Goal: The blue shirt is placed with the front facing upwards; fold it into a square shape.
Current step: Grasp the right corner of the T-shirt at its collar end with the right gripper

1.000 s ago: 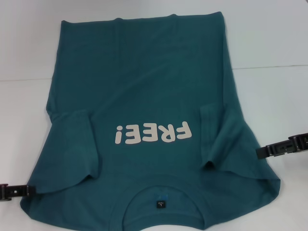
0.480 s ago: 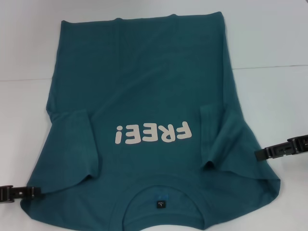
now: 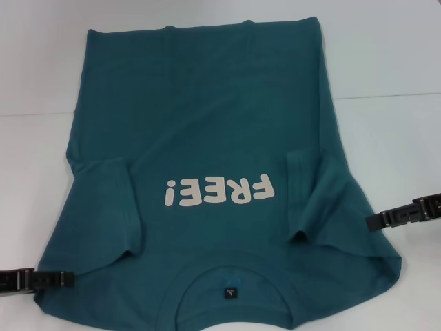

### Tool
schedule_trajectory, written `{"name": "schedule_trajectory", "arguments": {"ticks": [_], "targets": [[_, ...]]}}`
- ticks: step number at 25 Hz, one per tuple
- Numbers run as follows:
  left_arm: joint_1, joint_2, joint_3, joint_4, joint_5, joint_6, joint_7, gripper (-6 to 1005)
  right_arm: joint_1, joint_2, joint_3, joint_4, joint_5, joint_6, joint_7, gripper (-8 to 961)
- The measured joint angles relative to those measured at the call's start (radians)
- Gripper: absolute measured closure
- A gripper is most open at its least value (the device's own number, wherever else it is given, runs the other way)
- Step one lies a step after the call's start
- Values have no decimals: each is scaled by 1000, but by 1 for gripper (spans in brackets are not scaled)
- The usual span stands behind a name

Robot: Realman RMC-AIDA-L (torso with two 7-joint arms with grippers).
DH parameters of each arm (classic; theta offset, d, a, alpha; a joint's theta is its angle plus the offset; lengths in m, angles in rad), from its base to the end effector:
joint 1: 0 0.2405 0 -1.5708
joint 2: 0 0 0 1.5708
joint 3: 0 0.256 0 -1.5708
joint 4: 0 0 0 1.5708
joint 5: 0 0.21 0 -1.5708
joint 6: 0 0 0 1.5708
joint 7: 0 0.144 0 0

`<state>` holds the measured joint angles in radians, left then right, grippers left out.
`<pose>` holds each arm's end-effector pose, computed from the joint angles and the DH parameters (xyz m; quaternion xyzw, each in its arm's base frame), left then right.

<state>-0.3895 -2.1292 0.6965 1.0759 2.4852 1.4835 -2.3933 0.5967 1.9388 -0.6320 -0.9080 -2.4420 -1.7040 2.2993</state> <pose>-0.3280 0.3056 0.0405 -0.7609 -0.6151 -0.0505 0.2004 0.2892 0.3456 0.0872 -0.8295 0.5438 0.0478 0.1181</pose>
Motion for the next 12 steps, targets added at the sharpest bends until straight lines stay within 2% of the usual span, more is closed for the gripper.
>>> {"name": "schedule_trajectory", "arguments": {"ticks": [8,12], "targets": [[-2,2,-5,11,23,14,4,82,0,-2,0,0,2,-2,-1,136],[12,-11,-4,64,52,-1,0,80,0,-2,0,0,2,-4,-1,136]]}}
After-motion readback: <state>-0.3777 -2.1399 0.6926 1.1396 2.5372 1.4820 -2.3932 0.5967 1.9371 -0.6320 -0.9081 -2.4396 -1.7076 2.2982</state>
